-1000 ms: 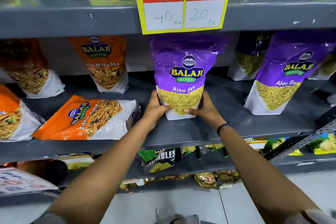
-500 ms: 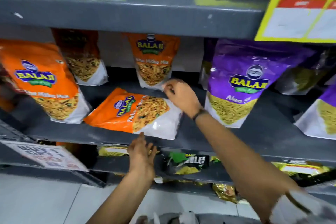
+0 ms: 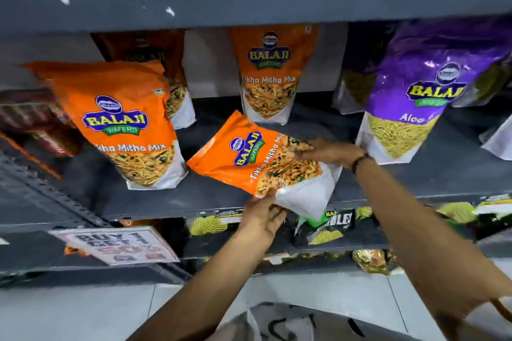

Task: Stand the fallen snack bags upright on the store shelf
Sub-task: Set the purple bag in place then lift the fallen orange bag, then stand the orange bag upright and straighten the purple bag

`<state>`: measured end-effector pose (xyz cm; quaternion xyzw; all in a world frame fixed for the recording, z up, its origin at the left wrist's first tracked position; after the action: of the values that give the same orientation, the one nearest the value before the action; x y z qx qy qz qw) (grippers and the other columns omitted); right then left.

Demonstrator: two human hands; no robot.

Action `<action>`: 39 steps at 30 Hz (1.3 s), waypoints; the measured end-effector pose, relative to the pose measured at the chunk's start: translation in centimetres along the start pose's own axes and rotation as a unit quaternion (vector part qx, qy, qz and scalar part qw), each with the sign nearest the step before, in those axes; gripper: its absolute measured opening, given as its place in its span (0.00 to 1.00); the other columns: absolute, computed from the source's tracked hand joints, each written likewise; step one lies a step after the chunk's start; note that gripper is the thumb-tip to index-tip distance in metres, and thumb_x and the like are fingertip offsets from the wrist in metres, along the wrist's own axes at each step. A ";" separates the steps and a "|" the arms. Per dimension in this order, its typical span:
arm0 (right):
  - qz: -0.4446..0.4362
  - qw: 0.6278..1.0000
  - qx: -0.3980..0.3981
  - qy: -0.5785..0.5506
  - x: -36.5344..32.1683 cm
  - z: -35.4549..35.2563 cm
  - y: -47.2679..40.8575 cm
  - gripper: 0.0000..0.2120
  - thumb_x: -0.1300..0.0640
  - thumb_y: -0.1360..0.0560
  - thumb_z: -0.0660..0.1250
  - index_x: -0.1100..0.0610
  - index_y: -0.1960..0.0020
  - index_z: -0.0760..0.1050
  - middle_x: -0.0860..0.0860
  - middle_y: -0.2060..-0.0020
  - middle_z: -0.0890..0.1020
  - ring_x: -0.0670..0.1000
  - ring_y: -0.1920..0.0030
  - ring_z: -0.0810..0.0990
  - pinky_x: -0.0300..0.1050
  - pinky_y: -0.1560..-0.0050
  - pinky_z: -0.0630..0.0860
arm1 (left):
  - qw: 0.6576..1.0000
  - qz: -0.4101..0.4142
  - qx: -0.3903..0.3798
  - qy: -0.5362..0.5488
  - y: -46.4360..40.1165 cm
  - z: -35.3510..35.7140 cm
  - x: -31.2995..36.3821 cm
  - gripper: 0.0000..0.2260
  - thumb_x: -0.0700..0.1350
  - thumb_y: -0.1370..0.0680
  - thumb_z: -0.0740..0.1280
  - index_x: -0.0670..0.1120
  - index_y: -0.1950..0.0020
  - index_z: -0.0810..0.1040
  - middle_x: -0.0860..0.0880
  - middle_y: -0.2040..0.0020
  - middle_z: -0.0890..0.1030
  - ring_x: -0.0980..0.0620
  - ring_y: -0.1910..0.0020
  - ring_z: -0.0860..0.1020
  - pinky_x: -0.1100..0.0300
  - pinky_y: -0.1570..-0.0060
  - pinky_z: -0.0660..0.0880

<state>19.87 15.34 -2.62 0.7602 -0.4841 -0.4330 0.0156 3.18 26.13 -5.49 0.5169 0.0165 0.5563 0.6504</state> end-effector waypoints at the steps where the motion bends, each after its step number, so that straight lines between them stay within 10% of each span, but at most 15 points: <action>1: -0.004 1.000 0.022 -0.003 -0.1 0.3 1.6 0.37 0.35 0.32 0.64 0.55 0.30 0.67 0.50 0.32 0.71 0.52 0.29 0.67 0.44 0.29 0.62 | 1.000 0.004 -0.004 -0.008 0.2 -0.9 0.0 0.04 0.40 0.23 0.62 0.43 0.49 0.74 0.44 0.52 0.79 0.49 0.57 0.77 0.58 0.52 0.74; 12: -0.034 0.930 0.095 -0.353 0.9 11.1 13.0 0.20 0.67 0.34 0.74 0.60 0.42 0.78 0.47 0.51 0.87 0.45 0.51 0.85 0.35 0.53 0.80 | 0.945 0.179 -0.017 -0.273 4.4 -8.6 2.0 0.05 0.43 0.22 0.62 0.47 0.59 0.73 0.41 0.56 0.79 0.44 0.55 0.77 0.53 0.61 0.73; 17: -0.025 0.911 0.117 -0.394 0.8 13.6 14.7 0.24 0.62 0.35 0.75 0.56 0.40 0.76 0.51 0.47 0.85 0.49 0.47 0.84 0.39 0.49 0.81 | 0.908 0.228 -0.045 -0.349 5.7 -8.7 3.4 0.05 0.40 0.22 0.61 0.46 0.58 0.74 0.43 0.57 0.83 0.43 0.54 0.80 0.40 0.46 0.75; 27: -0.035 0.921 0.172 -0.347 -0.8 10.2 14.0 0.20 0.63 0.35 0.76 0.49 0.47 0.75 0.48 0.50 0.85 0.41 0.54 0.85 0.33 0.57 0.80 | 0.881 0.308 -0.047 -0.355 5.1 -6.5 5.2 0.05 0.41 0.22 0.61 0.46 0.58 0.71 0.35 0.55 0.81 0.43 0.55 0.78 0.37 0.48 0.75; 39: -0.095 0.882 0.333 -0.321 -1.8 3.6 4.5 0.37 0.50 0.40 0.78 0.59 0.37 0.67 0.58 0.40 0.79 0.57 0.40 0.78 0.60 0.38 0.75 | 0.833 0.434 -0.036 -0.341 -3.8 0.1 10.9 0.02 0.40 0.21 0.57 0.44 0.50 0.68 0.46 0.52 0.78 0.57 0.56 0.75 0.59 0.53 0.70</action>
<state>13.88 15.68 -1.71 0.5822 -0.5038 -0.4661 -0.4358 10.06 34.69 -1.98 0.6039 -0.4525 0.5700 0.3250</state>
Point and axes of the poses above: each hand's wrist, its own y-axis away from the middle knuckle, its own z-axis out of the palm, x = y × z, the point moved 4 cm from there along -y, towards the middle knuckle
